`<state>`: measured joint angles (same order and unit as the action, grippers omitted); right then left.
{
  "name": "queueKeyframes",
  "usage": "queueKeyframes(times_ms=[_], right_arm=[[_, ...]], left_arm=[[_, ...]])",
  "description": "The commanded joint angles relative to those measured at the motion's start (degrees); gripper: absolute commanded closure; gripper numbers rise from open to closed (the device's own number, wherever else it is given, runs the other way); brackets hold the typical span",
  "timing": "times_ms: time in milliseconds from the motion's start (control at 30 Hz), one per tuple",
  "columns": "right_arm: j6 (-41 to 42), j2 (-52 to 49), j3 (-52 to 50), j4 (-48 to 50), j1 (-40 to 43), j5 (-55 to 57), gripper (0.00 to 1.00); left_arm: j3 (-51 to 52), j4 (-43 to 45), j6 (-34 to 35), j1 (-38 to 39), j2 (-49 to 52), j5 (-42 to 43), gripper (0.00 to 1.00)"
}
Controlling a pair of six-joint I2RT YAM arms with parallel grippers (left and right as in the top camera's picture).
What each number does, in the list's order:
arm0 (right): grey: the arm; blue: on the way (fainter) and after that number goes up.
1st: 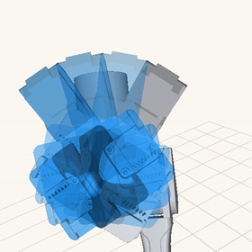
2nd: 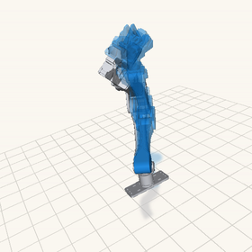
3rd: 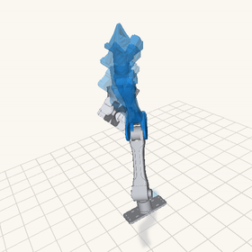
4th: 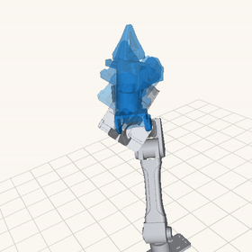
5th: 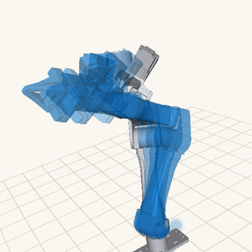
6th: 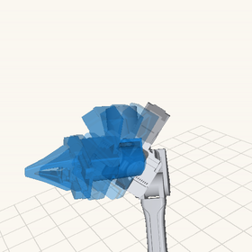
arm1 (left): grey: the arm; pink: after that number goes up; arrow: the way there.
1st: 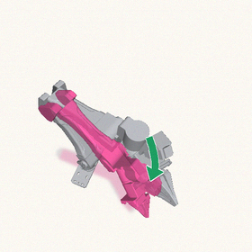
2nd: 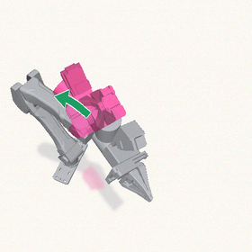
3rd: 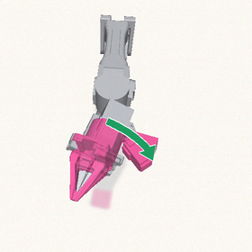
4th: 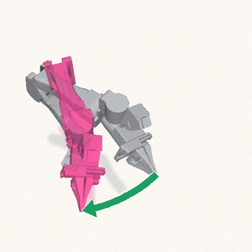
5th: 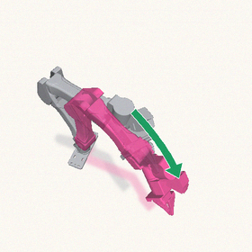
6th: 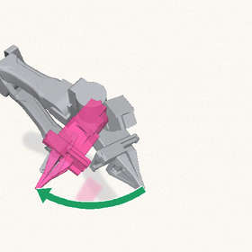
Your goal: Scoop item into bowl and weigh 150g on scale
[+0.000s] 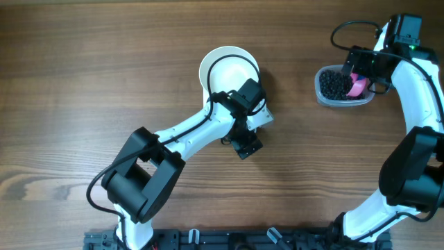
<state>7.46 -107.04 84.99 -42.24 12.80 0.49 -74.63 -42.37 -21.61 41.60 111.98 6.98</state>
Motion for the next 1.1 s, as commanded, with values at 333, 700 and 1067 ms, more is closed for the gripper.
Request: queueKeyframes(times_ms=[333,700,1067], right_arm=[[0.17,-1.4,-0.39,0.26,-0.07,1.05,0.0],[0.17,-1.4,-0.39,0.26,-0.07,1.05,0.0],[0.2,-1.4,-0.37,0.24,-0.07,1.05,0.0]], left_arm=[[0.72,0.61,-0.22,-0.31,5.07,-2.82,0.0],[0.76,0.81,0.37,-0.31,5.38,-3.06,0.0],[0.76,0.79,0.37,-0.26,6.36,-3.69,0.0]])
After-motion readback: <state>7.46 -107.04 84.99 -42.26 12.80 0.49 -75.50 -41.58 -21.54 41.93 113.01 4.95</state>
